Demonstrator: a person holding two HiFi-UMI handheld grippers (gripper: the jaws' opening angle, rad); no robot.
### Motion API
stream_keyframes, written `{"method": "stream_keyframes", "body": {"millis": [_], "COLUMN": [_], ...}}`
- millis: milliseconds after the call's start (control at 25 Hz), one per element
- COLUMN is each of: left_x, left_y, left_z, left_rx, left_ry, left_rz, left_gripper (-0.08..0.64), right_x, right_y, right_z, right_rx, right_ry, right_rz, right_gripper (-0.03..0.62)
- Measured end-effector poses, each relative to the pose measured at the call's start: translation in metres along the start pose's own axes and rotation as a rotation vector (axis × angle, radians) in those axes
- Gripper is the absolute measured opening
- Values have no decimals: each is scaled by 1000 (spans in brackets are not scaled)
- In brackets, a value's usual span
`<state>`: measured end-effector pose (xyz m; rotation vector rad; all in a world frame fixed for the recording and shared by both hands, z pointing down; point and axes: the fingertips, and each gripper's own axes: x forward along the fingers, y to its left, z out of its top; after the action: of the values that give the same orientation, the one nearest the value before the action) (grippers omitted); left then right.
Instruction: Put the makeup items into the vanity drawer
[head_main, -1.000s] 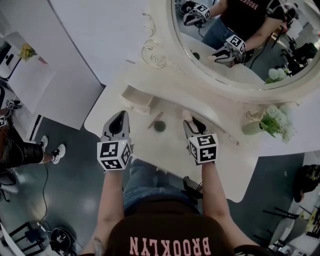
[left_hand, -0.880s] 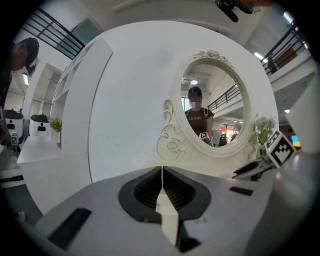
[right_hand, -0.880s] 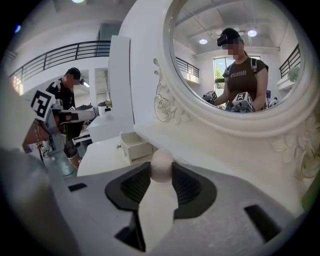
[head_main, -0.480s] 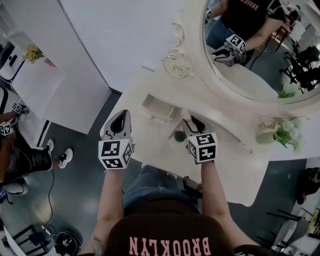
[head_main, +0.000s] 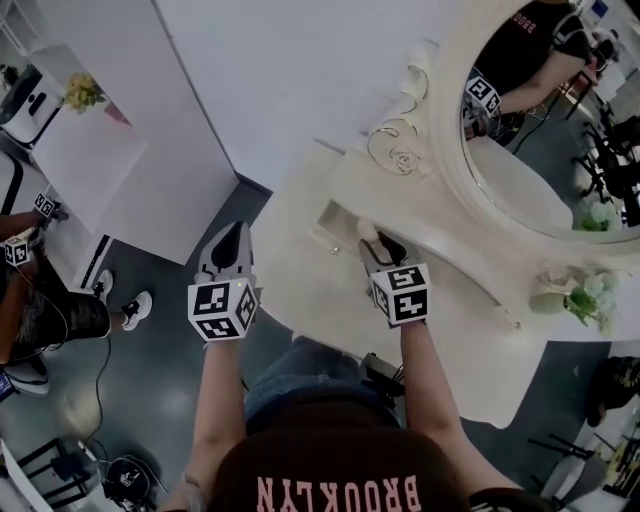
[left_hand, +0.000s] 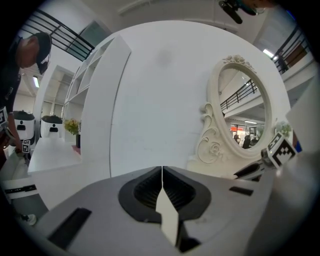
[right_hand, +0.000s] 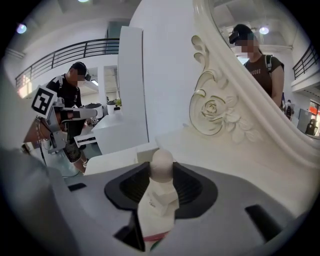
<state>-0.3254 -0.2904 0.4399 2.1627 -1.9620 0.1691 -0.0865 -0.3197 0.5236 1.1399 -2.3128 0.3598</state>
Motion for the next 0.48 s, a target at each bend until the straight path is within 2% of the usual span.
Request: {"method": "stream_keyframes", "body": {"millis": [160,280,480], "left_x": [1,1,2], "left_y": [13,17,15], "left_z": [-4,-9,-12], "left_rx": [-15,-31,-45], "left_ry": [8,15,15], "left_rz": [18,32,40], "left_gripper": [6,6,6], "right_x": [16,21,19], "right_y": [6,8,5], "right_z": [3,3,4], "right_rx": [4,15,5], "right_ry": [9,10,6], "right_rz": [11,10,12], "right_gripper": [149,239,242]}}
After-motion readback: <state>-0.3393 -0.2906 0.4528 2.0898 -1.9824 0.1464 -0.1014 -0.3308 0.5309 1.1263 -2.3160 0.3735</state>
